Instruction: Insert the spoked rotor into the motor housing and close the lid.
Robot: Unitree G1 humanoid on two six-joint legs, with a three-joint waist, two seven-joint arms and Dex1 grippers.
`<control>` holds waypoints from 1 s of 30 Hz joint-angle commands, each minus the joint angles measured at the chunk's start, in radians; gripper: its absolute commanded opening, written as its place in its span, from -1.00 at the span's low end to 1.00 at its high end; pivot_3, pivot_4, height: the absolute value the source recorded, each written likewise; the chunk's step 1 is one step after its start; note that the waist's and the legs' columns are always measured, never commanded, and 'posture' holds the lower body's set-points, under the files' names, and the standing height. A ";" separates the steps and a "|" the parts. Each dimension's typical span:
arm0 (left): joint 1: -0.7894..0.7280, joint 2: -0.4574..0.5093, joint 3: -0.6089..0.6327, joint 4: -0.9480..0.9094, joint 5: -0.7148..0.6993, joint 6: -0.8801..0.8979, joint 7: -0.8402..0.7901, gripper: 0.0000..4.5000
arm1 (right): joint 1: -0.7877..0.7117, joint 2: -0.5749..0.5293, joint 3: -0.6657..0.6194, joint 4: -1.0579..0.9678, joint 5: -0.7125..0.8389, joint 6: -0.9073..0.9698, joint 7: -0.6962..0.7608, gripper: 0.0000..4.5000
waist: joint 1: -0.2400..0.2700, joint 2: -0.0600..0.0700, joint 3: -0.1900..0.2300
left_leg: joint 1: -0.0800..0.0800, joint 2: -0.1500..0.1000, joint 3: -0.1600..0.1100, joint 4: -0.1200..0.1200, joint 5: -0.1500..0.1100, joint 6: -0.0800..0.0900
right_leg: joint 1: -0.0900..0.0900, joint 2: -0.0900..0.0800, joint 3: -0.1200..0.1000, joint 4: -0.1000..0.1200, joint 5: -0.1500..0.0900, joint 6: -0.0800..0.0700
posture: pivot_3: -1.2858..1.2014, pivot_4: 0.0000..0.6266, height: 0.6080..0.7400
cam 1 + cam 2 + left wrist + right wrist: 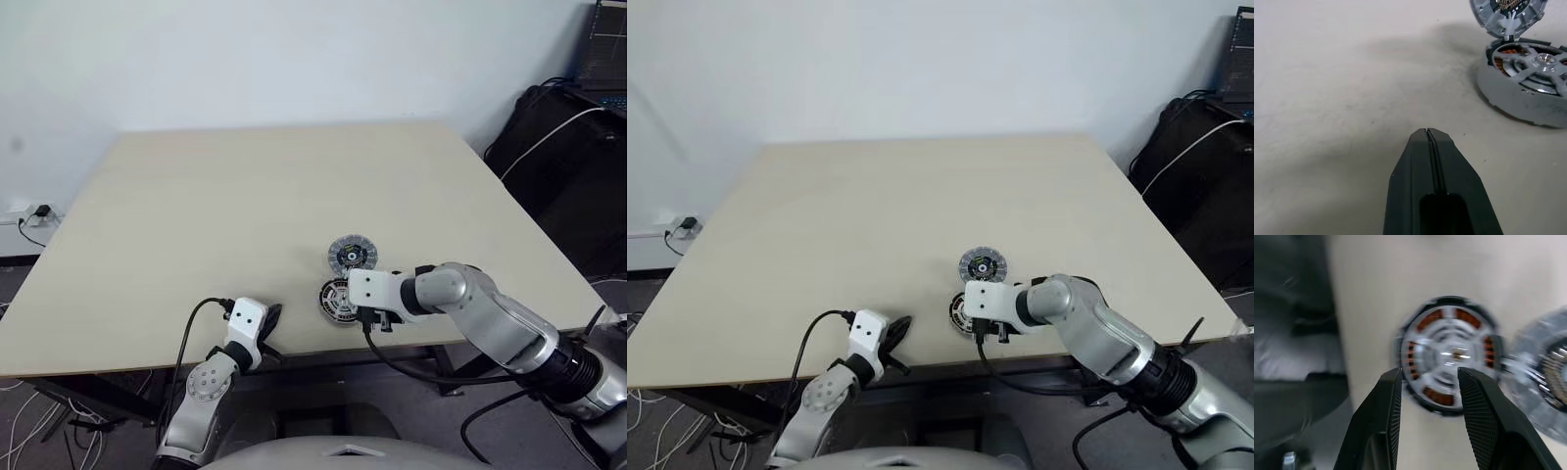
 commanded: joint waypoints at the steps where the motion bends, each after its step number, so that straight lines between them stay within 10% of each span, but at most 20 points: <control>1: -0.006 -0.002 -0.003 -0.037 -0.007 -0.012 0.002 -1.00 | -0.046 -0.001 0.021 0.052 -0.052 -0.073 0.059 -0.14 | 0.004 -0.001 0.000 | 0.000 0.000 0.000 0.000 0.000 0.000 | 0.000 0.000 0.000 0.000 0.000 0.000 | 0.03 -1.00 1.00; 19: 0.027 0.000 0.000 -0.114 -0.008 0.026 0.022 -1.00 | -0.061 0.123 0.057 0.218 -0.190 -0.186 0.165 -0.14 | 0.022 -0.001 0.001 | -0.001 -0.001 0.000 0.001 0.000 0.000 | -0.002 -0.001 0.000 0.000 0.000 0.000 | 0.03 -1.00 1.00; 26: 0.028 0.002 -0.005 -0.127 -0.004 0.042 0.025 -1.00 | -0.045 0.131 0.057 0.234 -0.226 -0.190 0.182 -0.95 | 0.021 -0.003 0.000 | 0.000 -0.001 0.000 0.001 0.000 0.000 | -0.002 -0.001 0.000 0.000 0.000 0.000 | 0.03 -1.00 1.00; 30: 0.027 0.004 -0.008 -0.131 -0.001 0.049 0.025 -1.00 | -0.034 0.139 0.040 0.234 -0.235 -0.169 0.174 -0.96 | 0.021 -0.003 -0.001 | 0.002 -0.001 0.000 0.001 0.000 0.000 | -0.002 -0.001 0.000 0.001 0.000 0.000 | 0.03 -1.00 1.00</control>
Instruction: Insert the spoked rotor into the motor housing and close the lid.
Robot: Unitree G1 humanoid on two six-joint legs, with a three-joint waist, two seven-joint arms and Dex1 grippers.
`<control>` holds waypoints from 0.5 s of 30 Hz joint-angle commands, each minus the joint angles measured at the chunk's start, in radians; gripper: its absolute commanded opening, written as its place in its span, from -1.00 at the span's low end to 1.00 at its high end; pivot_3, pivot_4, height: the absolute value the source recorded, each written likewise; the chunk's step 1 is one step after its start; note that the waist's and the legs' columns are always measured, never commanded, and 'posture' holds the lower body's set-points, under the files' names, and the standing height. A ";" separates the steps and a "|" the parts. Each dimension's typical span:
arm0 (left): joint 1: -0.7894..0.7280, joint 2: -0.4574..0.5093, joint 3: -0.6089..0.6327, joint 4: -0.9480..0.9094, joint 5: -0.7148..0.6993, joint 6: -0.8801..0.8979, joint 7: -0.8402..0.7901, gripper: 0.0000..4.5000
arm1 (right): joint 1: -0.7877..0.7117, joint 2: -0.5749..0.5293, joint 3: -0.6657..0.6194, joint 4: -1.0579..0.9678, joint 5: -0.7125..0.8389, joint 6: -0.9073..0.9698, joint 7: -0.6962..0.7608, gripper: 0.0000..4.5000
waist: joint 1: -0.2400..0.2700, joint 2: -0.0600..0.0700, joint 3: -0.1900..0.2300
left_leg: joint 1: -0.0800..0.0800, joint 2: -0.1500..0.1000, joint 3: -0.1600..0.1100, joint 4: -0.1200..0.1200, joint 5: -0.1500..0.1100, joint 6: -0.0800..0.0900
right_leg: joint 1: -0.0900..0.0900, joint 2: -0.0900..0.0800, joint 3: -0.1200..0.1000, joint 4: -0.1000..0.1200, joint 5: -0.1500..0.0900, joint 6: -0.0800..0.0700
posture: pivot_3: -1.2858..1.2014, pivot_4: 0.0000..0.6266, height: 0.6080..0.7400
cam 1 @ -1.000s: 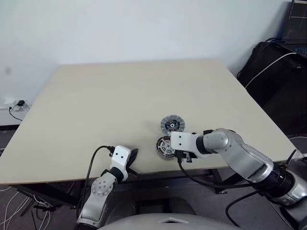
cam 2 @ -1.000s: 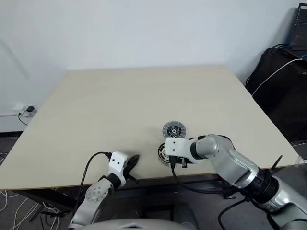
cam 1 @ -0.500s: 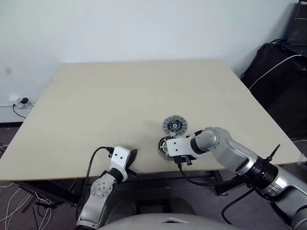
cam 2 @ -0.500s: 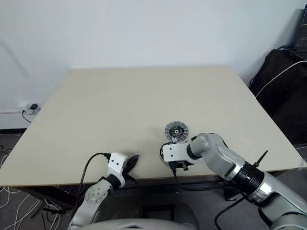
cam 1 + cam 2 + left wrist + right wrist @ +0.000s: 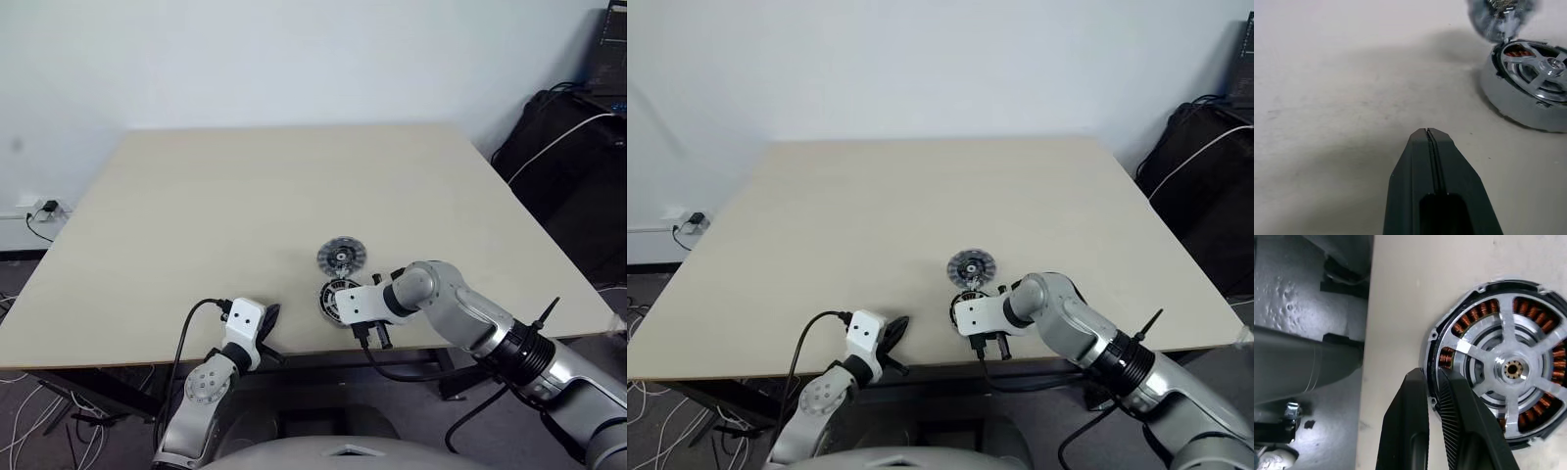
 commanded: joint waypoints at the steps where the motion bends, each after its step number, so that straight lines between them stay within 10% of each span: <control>1: -0.007 0.003 -0.006 -0.056 -0.003 -0.001 0.002 -1.00 | 0.009 0.012 -0.030 -0.006 -0.017 0.022 -0.014 -0.96 | 0.000 0.000 0.000 | 0.000 0.000 0.000 0.000 0.000 0.000 | 0.000 0.000 0.000 0.000 0.000 0.000 | 0.03 -1.00 1.00; 15: -0.004 0.002 -0.011 -0.055 -0.007 -0.001 0.000 -1.00 | 0.107 0.346 -0.283 -0.071 0.052 0.593 -0.315 -0.96 | -0.023 -0.003 -0.002 | 0.003 0.002 0.000 0.000 0.004 -0.009 | 0.000 0.001 0.000 0.003 0.003 -0.002 | 0.03 -1.00 1.00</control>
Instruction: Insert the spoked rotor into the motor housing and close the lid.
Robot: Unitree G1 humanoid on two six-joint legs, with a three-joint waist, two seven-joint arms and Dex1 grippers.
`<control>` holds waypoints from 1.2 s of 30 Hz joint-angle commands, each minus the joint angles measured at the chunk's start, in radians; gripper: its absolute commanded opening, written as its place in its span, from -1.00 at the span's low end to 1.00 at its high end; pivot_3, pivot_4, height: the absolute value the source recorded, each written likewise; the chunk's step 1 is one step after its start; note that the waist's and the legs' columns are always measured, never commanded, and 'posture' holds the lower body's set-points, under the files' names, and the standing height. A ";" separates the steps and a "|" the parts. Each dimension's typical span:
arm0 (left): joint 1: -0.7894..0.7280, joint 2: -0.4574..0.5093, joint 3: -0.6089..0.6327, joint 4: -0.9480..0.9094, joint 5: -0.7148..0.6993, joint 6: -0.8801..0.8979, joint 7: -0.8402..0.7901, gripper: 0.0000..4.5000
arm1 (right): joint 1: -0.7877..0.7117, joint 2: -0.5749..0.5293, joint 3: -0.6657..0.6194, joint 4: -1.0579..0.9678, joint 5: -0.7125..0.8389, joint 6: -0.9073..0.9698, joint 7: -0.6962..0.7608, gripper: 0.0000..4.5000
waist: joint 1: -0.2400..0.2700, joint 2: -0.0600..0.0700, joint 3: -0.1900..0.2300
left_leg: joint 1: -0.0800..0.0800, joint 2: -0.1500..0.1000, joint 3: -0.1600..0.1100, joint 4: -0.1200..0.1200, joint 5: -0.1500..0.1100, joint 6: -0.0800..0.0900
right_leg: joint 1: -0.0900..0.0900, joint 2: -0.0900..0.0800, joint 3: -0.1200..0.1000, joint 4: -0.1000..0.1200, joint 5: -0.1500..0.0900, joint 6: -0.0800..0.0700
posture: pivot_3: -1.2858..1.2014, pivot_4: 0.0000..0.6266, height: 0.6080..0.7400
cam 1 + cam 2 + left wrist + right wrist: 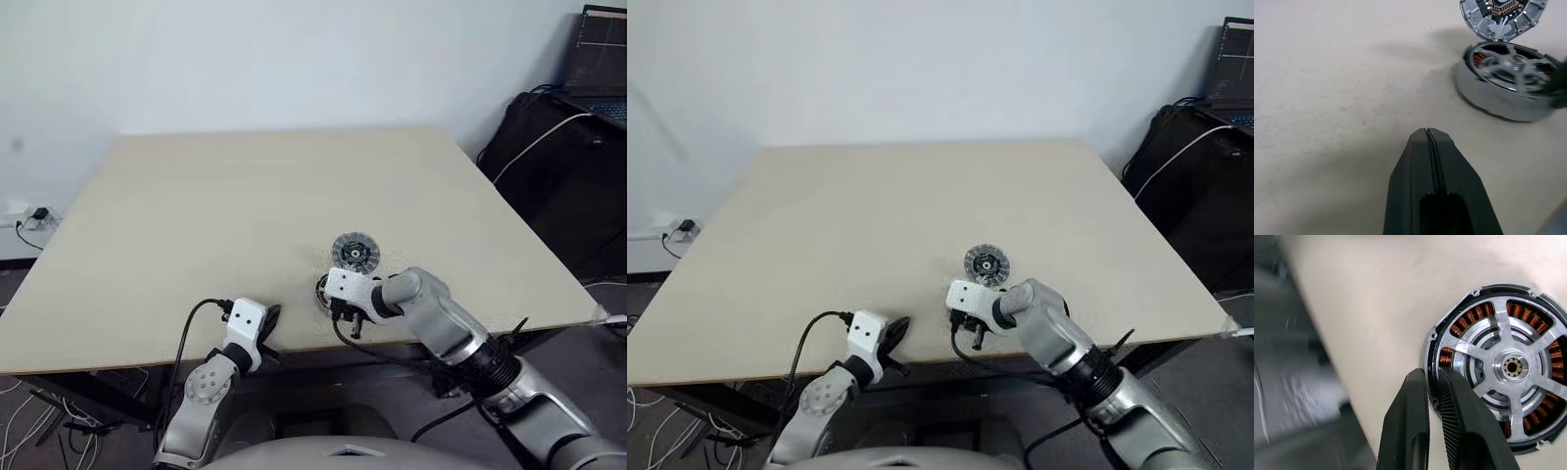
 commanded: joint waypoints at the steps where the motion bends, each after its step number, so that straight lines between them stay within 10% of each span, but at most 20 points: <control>1: -0.006 0.000 -0.005 -0.051 -0.007 -0.004 0.000 -1.00 | -0.002 0.085 -0.103 -0.066 0.029 0.161 -0.112 -0.96 | 0.001 0.002 0.001 | 0.000 0.000 0.000 0.000 0.001 0.000 | 0.000 0.000 0.000 0.000 0.000 0.000 | 0.03 -1.00 1.00; 16: -0.018 -0.001 0.000 0.011 -0.011 -0.041 -0.012 -1.00 | -0.035 0.392 -0.295 -0.203 0.175 0.607 -0.432 -0.96 | 0.001 0.005 0.001 | -0.007 -0.004 -0.001 -0.005 -0.001 0.005 | -0.007 -0.003 0.000 -0.001 0.000 -0.002 | 0.03 -1.00 1.00; 32: -0.033 -0.011 0.009 0.058 -0.011 -0.075 -0.015 -1.00 | -0.075 0.449 -0.352 0.116 0.252 0.378 -0.637 -0.96 | -0.018 0.007 0.000 | -0.001 -0.004 0.000 -0.004 0.000 0.005 | -0.003 -0.002 -0.002 -0.001 0.001 0.000 | 0.03 -1.00 1.00; 36: -0.030 -0.010 0.011 0.051 -0.011 -0.071 -0.014 -1.00 | -0.089 0.474 -0.358 0.162 0.269 0.340 -0.667 -0.39 | -0.024 0.008 -0.001 | 0.000 -0.004 0.000 -0.003 0.001 0.002 | -0.001 -0.003 -0.001 -0.001 0.003 0.004 | 0.03 -1.00 1.00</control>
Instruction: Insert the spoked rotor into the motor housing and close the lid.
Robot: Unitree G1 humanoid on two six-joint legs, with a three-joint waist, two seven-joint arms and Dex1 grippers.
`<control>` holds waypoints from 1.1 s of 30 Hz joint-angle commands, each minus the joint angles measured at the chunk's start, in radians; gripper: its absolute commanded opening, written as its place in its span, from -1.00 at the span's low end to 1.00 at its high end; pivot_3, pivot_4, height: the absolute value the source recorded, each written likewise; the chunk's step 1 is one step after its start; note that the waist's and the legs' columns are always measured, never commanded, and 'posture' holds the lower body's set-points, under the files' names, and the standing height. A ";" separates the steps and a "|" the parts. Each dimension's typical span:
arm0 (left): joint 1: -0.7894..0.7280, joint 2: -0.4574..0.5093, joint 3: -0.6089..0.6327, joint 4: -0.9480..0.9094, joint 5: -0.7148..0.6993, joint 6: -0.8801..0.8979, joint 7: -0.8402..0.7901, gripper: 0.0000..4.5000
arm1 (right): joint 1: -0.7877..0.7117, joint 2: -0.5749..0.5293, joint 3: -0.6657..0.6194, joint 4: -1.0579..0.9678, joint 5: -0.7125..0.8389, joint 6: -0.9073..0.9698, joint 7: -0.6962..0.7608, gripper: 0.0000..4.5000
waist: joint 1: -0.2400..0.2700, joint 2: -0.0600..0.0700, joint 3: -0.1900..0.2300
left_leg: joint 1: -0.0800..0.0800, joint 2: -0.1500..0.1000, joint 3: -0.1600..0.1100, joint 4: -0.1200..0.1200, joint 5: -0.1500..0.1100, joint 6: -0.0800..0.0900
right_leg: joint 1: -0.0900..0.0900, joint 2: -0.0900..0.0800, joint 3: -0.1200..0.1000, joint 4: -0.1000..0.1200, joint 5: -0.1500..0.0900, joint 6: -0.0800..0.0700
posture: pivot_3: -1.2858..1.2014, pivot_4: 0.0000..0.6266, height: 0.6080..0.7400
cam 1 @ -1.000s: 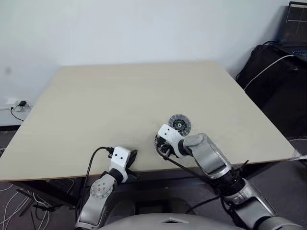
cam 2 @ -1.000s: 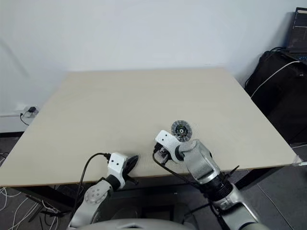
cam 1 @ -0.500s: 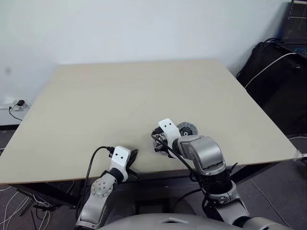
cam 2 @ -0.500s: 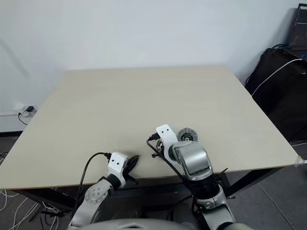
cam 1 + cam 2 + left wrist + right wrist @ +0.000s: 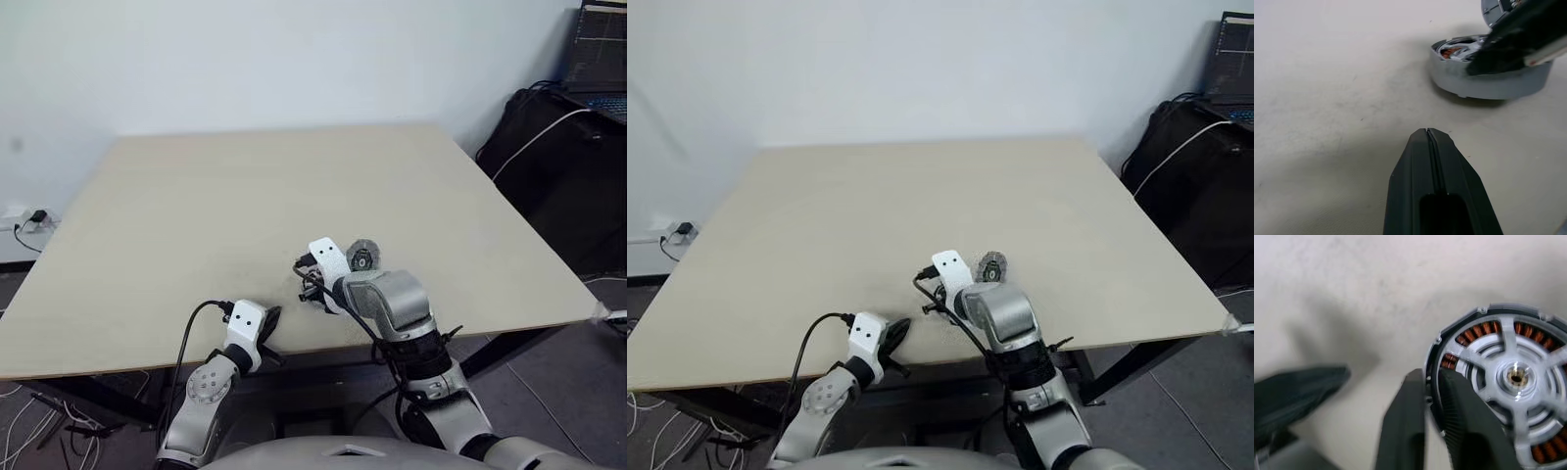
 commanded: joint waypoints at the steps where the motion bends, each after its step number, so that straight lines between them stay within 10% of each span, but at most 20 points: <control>1: -0.008 -0.002 0.001 -0.028 -0.008 -0.017 0.003 -1.00 | -0.024 0.000 -0.022 0.024 0.000 -0.039 -0.044 -0.24 | 0.000 0.002 0.001 | 0.000 0.000 0.000 0.000 0.001 0.000 | 0.000 0.000 0.000 0.000 0.000 0.000 | 0.03 -1.00 1.00; 3: -0.007 -0.002 0.002 -0.029 -0.009 -0.017 0.003 -1.00 | -0.026 0.001 -0.010 0.018 0.009 -0.043 -0.048 0.03 | 0.000 0.004 0.002 | -0.001 -0.001 0.000 0.000 0.002 0.000 | 0.000 -0.001 0.000 0.000 0.001 0.001 | 0.03 -1.00 1.00; 18: -0.025 0.007 0.008 0.047 -0.012 -0.069 -0.020 -1.00 | 0.008 -0.031 -0.005 -0.318 0.077 -0.166 -0.063 0.03 | 0.000 0.005 0.002 | -0.006 -0.003 -0.002 -0.003 0.003 0.006 | -0.006 -0.003 -0.001 -0.002 -0.001 -0.001 | 0.03 -1.00 1.00; 26: -0.037 0.013 0.002 0.046 -0.009 -0.058 -0.035 -1.00 | 0.062 -0.221 0.027 -0.345 -0.156 -0.629 -0.222 0.03 | 0.001 0.005 0.004 | -0.006 -0.003 -0.001 -0.003 0.001 0.002 | -0.005 -0.003 -0.002 -0.003 -0.001 0.000 | 0.03 -1.00 1.00; 33: -0.033 0.024 -0.007 -0.009 -0.007 -0.016 -0.040 -1.00 | 0.182 -0.318 -0.107 -0.306 -0.258 -0.632 -0.317 -0.23 | 0.005 0.004 0.004 | -0.008 -0.003 -0.001 -0.003 0.004 0.006 | -0.003 -0.003 0.000 -0.003 -0.001 0.000 | 0.03 -1.00 1.00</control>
